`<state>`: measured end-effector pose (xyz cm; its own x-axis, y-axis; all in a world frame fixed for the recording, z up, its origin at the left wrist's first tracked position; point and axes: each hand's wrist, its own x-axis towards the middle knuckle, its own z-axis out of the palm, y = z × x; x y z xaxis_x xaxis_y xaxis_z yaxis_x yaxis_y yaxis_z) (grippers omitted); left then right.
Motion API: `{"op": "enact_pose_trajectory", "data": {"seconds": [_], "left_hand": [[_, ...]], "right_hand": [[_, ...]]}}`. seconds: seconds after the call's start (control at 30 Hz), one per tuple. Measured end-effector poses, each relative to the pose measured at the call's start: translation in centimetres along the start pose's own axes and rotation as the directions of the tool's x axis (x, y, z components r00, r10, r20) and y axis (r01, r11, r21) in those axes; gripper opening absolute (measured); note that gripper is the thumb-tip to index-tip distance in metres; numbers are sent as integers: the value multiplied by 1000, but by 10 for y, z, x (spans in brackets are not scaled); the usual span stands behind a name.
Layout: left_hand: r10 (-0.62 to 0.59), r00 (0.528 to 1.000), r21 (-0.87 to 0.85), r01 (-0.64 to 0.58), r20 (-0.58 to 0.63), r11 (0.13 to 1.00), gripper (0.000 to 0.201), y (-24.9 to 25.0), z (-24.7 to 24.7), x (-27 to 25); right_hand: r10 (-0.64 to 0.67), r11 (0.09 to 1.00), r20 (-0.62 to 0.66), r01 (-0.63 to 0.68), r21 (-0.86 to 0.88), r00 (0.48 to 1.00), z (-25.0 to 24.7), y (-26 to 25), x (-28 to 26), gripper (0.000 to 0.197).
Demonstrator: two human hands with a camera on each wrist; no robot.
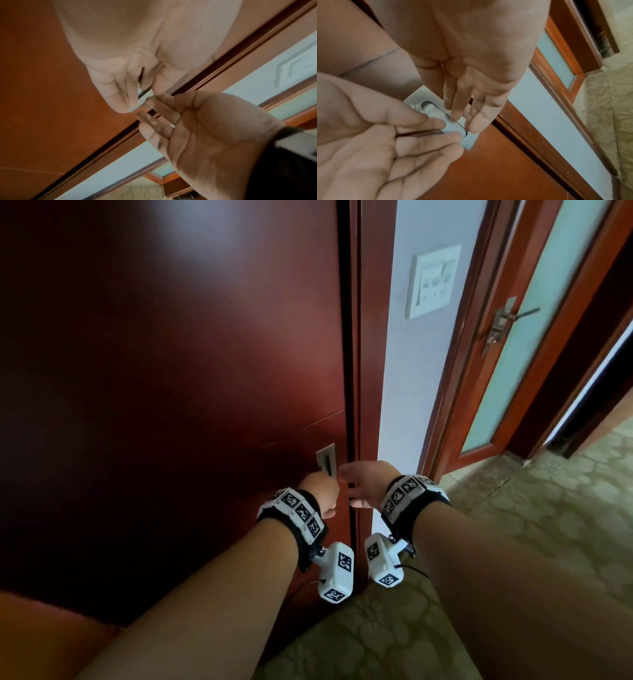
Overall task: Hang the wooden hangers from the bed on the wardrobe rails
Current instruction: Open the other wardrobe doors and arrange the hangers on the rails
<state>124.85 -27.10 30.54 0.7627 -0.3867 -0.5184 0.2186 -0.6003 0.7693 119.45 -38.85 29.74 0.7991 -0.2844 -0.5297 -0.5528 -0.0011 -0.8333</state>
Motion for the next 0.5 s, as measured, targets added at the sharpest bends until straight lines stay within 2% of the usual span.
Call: {"op": "enact_pose_trajectory", "data": {"seconds": [0.07, 0.13, 0.2, 0.27, 0.33, 0.5], "left_hand": [[-27, 1000, 13, 26, 10, 1000, 39, -1, 3, 6], [-58, 998, 11, 57, 34, 998, 41, -2, 6, 9], [-85, 996, -6, 85, 39, 996, 41, -2, 8, 13], [-176, 984, -86, 179, 37, 980, 35, 0, 11, 14], [-235, 971, -168, 240, 49, 956, 24, 3, 12, 12], [-219, 970, -217, 238, 105, 947, 40, 1, 10, 12]], "right_hand": [[17, 996, 6, -17, 84, 1000, 3, 5, 13, 23], [-6, 996, 5, 6, 85, 1000, 7, 6, 20, 28], [31, 991, 3, -31, 127, 1000, 9, 2, 27, 33], [86, 996, 49, -88, 30, 995, 10, -2, 30, 31], [121, 992, 81, -122, 13, 989, 9, -5, 30, 42], [100, 988, 116, -84, -131, 988, 5, -10, 33, 60]]}}
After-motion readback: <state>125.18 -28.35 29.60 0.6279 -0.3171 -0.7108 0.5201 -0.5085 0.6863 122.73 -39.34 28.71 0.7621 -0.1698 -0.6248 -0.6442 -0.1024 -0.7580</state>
